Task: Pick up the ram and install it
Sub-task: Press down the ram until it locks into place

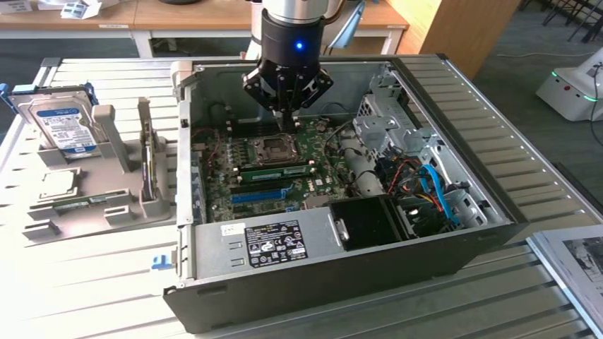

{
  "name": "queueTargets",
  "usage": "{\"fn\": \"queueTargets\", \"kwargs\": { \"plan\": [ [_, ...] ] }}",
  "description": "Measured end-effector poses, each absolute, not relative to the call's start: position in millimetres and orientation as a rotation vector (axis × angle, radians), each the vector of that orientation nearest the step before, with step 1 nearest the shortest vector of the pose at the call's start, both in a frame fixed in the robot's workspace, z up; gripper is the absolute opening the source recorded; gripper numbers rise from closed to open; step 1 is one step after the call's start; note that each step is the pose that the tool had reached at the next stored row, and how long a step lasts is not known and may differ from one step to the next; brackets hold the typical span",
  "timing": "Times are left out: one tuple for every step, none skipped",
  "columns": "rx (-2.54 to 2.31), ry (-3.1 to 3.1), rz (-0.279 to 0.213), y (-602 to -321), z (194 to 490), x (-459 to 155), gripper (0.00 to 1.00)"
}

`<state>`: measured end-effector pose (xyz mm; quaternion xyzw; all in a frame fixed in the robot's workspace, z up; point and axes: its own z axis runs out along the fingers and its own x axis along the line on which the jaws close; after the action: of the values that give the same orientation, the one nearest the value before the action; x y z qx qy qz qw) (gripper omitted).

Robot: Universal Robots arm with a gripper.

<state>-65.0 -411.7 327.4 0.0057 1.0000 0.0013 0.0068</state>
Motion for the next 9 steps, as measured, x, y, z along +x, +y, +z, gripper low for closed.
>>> {"fn": "queueTargets", "kwargs": {
  "plan": [
    [0.018, 3.128, 0.004, -411.7, 327.4, -65.0, 0.1],
    [0.018, 3.128, 0.004, -411.7, 327.4, -65.0, 0.1],
    [0.018, 3.128, 0.004, -411.7, 327.4, -65.0, 0.1],
    [0.018, 3.128, 0.004, -411.7, 327.4, -65.0, 0.1],
    [0.018, 3.128, 0.004, -411.7, 327.4, -65.0, 0.1],
    [0.017, 3.128, 0.004, -411.7, 327.4, -65.2, 0.1],
    [0.018, 3.128, 0.004, -411.7, 327.4, -65.4, 0.1],
    [0.017, 3.128, 0.004, -411.7, 327.4, -65.6, 0.1],
    [0.018, 3.128, 0.004, -411.7, 327.4, -65.8, 0.1]
  ]
}}
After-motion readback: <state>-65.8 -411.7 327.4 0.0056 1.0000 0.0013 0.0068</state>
